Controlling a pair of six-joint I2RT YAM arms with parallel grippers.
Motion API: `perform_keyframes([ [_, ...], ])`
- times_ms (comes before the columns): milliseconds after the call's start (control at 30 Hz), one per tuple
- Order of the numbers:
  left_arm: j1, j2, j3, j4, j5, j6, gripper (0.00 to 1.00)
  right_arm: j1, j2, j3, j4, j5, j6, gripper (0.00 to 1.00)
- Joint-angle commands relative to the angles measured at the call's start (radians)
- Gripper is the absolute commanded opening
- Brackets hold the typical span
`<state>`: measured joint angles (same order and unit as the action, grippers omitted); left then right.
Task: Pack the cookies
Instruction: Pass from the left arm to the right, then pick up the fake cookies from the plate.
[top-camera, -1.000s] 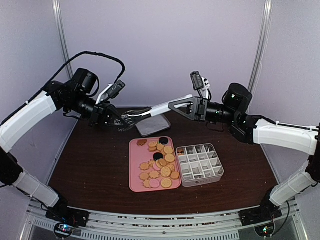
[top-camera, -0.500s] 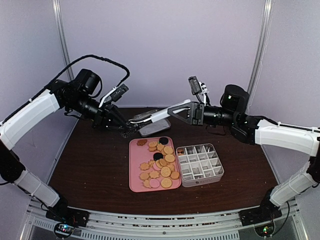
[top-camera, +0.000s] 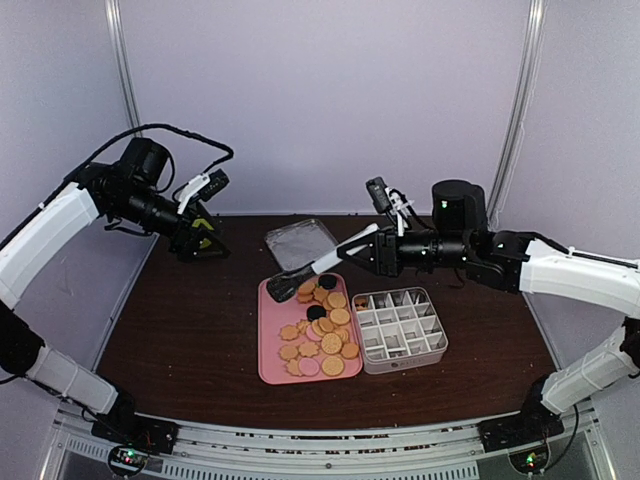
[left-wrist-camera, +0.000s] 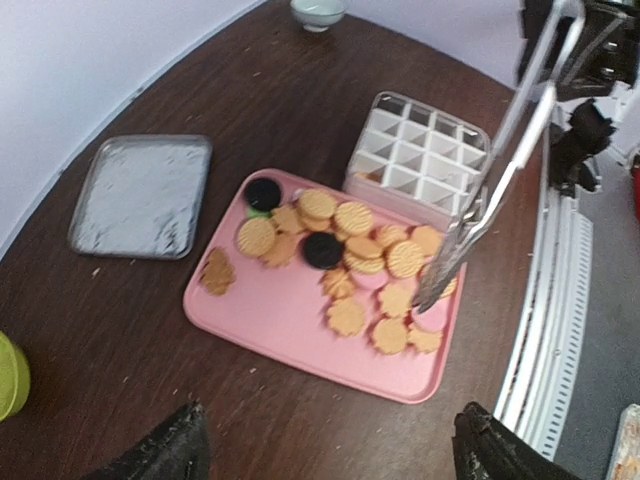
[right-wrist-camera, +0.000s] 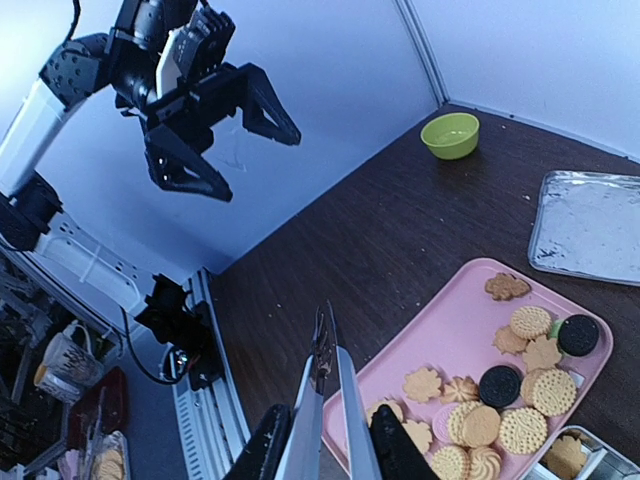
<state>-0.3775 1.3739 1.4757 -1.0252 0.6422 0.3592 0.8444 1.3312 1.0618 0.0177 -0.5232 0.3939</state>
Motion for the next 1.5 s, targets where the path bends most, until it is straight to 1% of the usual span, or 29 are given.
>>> perform_keyframes([
  [0,0.096,-0.027,-0.074,0.006,-0.167,0.039,0.87,0.052,-0.009,0.056,-0.132,0.189,-0.117,0.25],
  [133,0.154,-0.048,-0.166,0.054,-0.231,0.049,0.88,0.107,0.008,0.075,-0.171,0.308,-0.149,0.25],
  [300,0.183,-0.065,-0.264,0.112,-0.277,0.042,0.9,0.172,0.075,0.13,-0.203,0.403,-0.175,0.25],
  [400,0.196,-0.064,-0.288,0.129,-0.281,0.027,0.91,0.206,0.146,0.186,-0.234,0.449,-0.193,0.23],
  [433,0.201,-0.063,-0.294,0.132,-0.283,0.024,0.96,0.215,0.17,0.211,-0.251,0.472,-0.2,0.22],
  [467,0.206,-0.061,-0.298,0.134,-0.283,0.021,0.97,0.225,0.192,0.234,-0.266,0.489,-0.209,0.22],
  [700,0.24,-0.063,-0.323,0.144,-0.288,0.005,0.98,0.269,0.308,0.36,-0.316,0.575,-0.239,0.23],
  [933,0.244,-0.059,-0.34,0.161,-0.303,0.0,0.98,0.303,0.366,0.406,-0.35,0.64,-0.246,0.32],
  [1100,0.246,-0.068,-0.334,0.174,-0.303,-0.01,0.98,0.32,0.392,0.41,-0.357,0.665,-0.246,0.33],
  [1467,0.246,-0.068,-0.333,0.174,-0.292,-0.014,0.98,0.324,0.428,0.409,-0.305,0.667,-0.237,0.33],
])
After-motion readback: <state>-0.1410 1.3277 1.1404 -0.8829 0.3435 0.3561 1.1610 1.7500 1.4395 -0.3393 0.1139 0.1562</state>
